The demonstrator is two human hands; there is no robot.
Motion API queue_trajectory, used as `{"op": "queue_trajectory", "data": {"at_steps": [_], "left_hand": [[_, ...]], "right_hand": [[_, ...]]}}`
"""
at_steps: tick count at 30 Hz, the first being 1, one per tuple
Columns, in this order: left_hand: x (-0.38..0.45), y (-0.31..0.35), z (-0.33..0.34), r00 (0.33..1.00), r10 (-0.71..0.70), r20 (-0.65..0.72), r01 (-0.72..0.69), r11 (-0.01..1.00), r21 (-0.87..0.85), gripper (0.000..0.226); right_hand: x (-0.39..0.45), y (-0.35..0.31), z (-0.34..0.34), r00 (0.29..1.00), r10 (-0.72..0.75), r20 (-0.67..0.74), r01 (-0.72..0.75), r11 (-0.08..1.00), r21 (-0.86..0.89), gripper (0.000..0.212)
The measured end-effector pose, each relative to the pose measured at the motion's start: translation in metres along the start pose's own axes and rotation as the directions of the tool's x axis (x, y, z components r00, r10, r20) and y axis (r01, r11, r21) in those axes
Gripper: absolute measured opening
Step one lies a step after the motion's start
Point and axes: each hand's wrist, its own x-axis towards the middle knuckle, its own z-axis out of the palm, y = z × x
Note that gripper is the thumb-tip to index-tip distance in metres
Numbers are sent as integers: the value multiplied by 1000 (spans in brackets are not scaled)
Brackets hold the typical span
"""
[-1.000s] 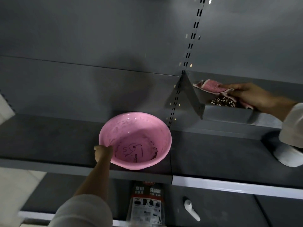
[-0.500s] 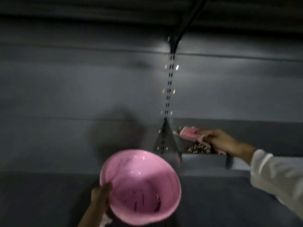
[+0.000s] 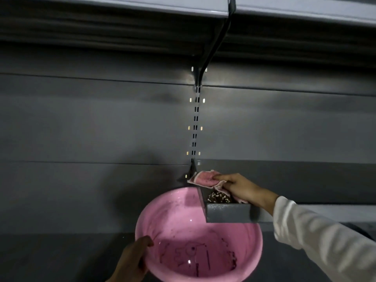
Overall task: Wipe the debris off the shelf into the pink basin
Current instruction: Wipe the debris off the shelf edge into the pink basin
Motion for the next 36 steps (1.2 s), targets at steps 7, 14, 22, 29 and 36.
{"op": "queue_trajectory", "data": {"at_steps": [7, 14, 22, 29, 36], "left_hand": [[-9, 8, 3, 998, 14, 68, -14, 1000, -1, 28], [-10, 12, 6, 995, 86, 54, -83, 995, -52, 16], [-15, 14, 1, 989, 52, 136, -45, 997, -60, 31], [-16, 12, 14, 982, 54, 179, -44, 997, -58, 24], [-14, 7, 19, 984, 27, 176, -18, 999, -52, 37]], "right_hand": [[14, -42, 38, 986, -144, 79, 149, 987, -56, 41], [29, -82, 88, 929, -222, 296, 273, 952, -141, 41], [17, -40, 0, 989, -147, 26, 143, 981, 129, 37], [-24, 56, -59, 997, 72, -27, -76, 969, -233, 41], [-2, 13, -9, 982, -103, 156, 133, 971, -197, 44]]}}
